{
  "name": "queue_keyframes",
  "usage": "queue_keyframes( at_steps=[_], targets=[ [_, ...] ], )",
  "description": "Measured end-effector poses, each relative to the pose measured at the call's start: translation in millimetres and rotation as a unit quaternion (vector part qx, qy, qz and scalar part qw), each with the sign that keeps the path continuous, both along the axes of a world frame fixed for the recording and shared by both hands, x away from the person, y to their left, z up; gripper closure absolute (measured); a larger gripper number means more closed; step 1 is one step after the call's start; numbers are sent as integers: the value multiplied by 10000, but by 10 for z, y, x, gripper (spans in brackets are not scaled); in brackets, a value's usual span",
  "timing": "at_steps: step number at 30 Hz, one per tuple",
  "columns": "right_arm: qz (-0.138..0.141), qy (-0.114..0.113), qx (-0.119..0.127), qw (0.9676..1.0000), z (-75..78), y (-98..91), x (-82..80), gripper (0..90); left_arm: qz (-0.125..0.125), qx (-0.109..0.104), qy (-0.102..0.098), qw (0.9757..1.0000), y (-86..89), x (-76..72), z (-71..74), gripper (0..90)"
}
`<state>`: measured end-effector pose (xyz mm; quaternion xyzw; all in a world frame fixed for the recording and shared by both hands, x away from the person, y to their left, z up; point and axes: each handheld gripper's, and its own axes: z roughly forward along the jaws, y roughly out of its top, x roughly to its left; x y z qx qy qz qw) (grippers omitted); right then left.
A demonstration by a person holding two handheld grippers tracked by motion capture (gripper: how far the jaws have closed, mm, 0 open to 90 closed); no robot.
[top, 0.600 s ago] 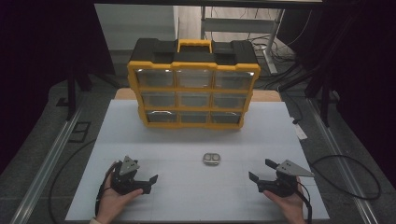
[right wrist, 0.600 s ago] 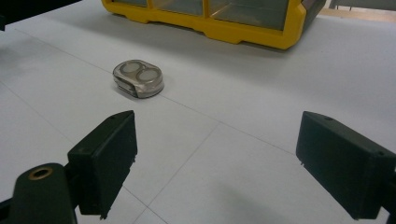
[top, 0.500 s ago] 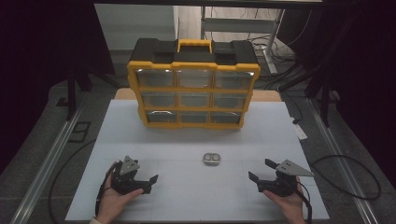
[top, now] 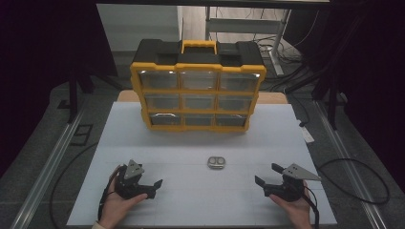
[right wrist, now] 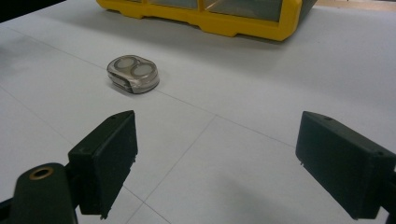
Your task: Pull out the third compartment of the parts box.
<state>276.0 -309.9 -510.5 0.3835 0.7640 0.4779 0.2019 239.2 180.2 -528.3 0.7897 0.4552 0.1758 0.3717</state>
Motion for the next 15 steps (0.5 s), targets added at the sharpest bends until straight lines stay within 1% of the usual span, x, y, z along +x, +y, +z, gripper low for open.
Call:
queue_keyframes(
  at_steps=[5, 15],
  targets=[
    [-31, -44, 10, 10000, 9, 26, -7, 134, -26, 18, 1, 10000, -3, 10, 0, 49],
    [-57, -57, 50, 10000, 19, 54, -23, 136, -69, 11, 11, 10000, -11, 22, 3, 51]
  ],
)
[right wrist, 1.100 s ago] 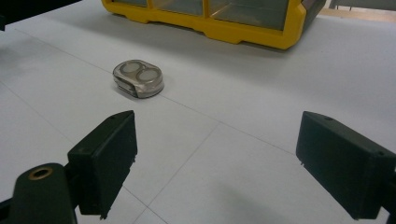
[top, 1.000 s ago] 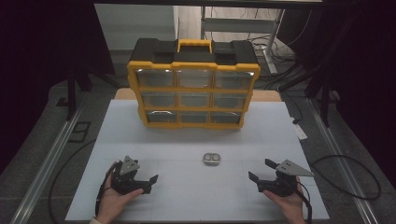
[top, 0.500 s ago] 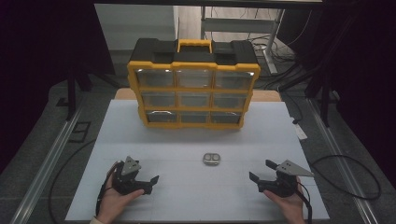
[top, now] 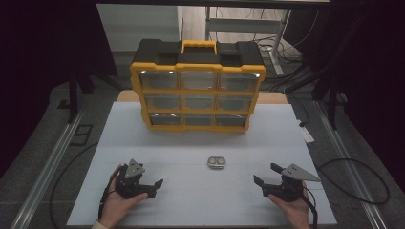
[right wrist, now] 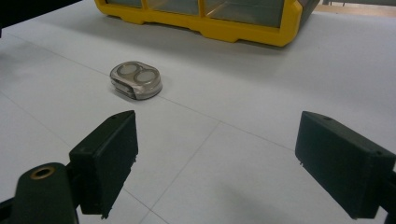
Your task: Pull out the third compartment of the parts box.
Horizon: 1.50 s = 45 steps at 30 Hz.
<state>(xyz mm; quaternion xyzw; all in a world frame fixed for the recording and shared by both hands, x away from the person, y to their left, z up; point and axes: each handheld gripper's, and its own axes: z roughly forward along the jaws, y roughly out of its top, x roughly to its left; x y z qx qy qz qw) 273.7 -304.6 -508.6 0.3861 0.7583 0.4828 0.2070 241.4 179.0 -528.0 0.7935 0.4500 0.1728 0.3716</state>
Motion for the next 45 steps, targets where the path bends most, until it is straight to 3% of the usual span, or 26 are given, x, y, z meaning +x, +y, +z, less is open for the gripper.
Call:
queue_keyframes(
  at_steps=[45],
  targets=[
    [149, -133, -36, 9998, 18, 405, -9, 144, -58, 68, 27, 10000, -42, -19, -6, 55]
  ],
)
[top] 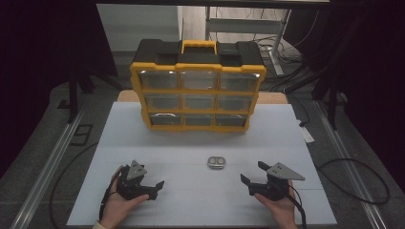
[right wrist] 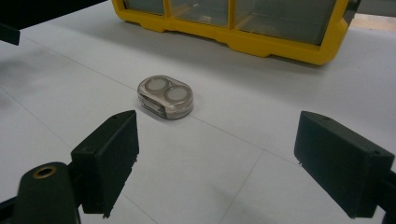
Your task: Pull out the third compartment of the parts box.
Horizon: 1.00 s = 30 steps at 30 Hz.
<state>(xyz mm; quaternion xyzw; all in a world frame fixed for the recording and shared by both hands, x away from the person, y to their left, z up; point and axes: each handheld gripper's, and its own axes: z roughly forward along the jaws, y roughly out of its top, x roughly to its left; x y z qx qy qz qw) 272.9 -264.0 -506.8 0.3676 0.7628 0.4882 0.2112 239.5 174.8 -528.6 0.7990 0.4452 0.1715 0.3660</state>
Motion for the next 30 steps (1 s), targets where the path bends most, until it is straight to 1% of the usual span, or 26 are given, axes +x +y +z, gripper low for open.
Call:
queue_keyframes(
  at_steps=[5, 11, 16, 21, 30],
  targets=[
    [9, 27, 0, 10000, -10, 65, 0, 146, -34, 12, 10, 10000, -5, 1, -3, 56],
    [93, 28, -13, 10000, -19, 153, -3, 145, -34, 12, 23, 10000, -7, 3, -6, 57],
    [127, 10, -49, 9999, -24, 199, -2, 146, -42, 19, 41, 10000, -13, 6, -11, 57],
    [127, -18, -16, 9999, -19, 237, -3, 147, -49, 18, 41, 10000, -15, 5, -12, 57],
    [206, -61, -78, 9997, -31, 362, -12, 149, -67, 32, 56, 10000, -20, 9, -19, 57]
  ],
)
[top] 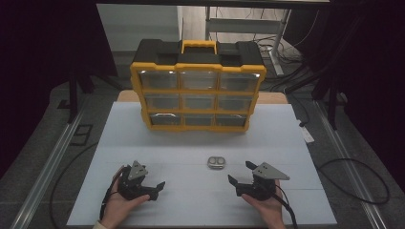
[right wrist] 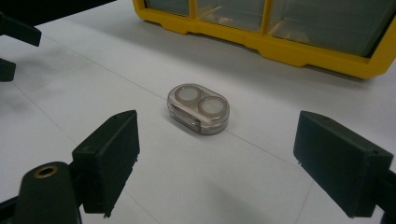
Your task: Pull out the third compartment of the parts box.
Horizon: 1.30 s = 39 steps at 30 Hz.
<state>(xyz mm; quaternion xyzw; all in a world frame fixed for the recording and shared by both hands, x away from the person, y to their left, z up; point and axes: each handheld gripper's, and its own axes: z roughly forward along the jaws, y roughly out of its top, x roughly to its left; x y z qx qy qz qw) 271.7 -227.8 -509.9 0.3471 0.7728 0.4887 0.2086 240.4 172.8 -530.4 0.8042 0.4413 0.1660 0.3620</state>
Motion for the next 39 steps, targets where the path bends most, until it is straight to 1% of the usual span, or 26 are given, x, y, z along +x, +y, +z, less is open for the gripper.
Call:
queue_keyframes(
  at_steps=[3, 8, 11, 14, 15, 19, 20, 22, 31, 39],
  targets=[
    [2, -26, -19, 10000, -3, 19, 0, 150, -10, 10, 18, 10000, -1, 1, -3, 57],
    [-15, -100, -119, 9999, -1, 33, -7, 150, -14, 5, 19, 10000, 0, 1, -4, 57],
    [-31, -189, -250, 9995, 2, 36, -11, 150, -17, 12, 26, 10000, 3, 1, -5, 57],
    [-43, -225, -298, 9993, 4, 37, -12, 150, -14, 17, 27, 10000, 4, 1, -5, 57],
    [-56, -273, -369, 9989, 7, 39, -18, 150, -14, 13, 26, 10000, 5, 1, -4, 57],
    [-54, -391, -496, 9980, 19, 48, -28, 150, -17, 13, 26, 10000, 4, 1, -4, 57],
    [-54, -391, -496, 9980, 19, 48, -28, 150, -17, 15, 30, 10000, 4, 1, -4, 57],
    [-48, -483, -631, 9968, 31, 54, -37, 151, -22, 12, 38, 10000, 3, 1, -4, 57],
    [-37, -677, -916, 9935, 39, 78, -58, 152, 3, 11, 64, 10000, 8, 2, -9, 61],
    [-13, -814, -1080, 9908, 56, 84, -63, 155, -24, 24, 79, 10000, -4, 10, -18, 60]
  ],
)
